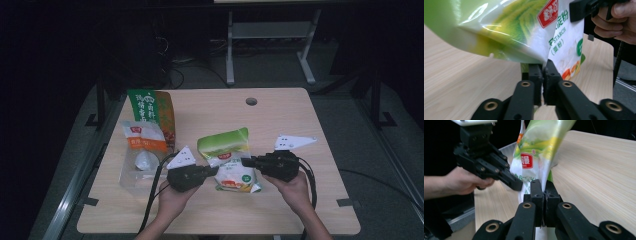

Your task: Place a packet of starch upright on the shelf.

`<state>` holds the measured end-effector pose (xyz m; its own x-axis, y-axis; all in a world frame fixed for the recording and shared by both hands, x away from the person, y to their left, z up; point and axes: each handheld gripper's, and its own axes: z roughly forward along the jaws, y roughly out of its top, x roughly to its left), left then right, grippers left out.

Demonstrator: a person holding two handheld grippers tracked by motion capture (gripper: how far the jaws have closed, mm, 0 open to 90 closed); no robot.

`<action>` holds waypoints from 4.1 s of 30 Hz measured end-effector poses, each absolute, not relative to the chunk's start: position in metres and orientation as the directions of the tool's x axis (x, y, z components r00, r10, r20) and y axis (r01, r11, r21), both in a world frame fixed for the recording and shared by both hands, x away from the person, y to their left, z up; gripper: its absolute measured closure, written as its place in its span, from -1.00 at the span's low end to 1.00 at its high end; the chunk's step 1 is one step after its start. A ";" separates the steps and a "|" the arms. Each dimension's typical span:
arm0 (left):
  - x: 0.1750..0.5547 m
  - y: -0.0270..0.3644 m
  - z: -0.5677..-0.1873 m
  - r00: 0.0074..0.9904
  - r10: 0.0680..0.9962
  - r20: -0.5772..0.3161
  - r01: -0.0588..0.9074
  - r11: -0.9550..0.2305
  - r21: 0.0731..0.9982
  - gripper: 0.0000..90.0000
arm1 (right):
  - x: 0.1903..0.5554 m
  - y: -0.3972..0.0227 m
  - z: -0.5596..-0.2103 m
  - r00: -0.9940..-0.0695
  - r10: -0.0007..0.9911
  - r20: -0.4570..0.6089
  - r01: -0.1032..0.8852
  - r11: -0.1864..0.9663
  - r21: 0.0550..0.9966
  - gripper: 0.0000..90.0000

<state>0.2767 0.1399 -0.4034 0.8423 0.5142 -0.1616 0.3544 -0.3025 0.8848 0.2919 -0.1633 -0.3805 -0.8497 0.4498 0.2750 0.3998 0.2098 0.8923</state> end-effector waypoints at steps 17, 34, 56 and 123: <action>0.265 0.144 -0.410 0.845 0.528 -0.086 0.315 -0.362 0.877 0.98 | 0.292 -0.149 -0.393 -0.879 0.447 0.166 0.373 0.430 0.822 0.74; 0.264 0.148 -0.410 0.853 0.514 -0.093 0.313 -0.362 0.878 0.94 | 0.303 -0.132 -0.399 -0.884 0.415 0.213 0.395 0.423 0.815 0.77; 0.250 0.168 -0.409 0.871 0.483 -0.090 0.290 -0.357 0.888 0.33 | 0.307 -0.134 -0.391 -0.866 0.423 0.266 0.439 0.389 0.810 0.96; 0.198 0.159 -0.413 0.959 0.281 -0.044 0.161 -0.410 0.898 0.02 | 0.336 -0.028 -0.280 -0.930 0.272 0.246 0.341 0.395 0.853 0.98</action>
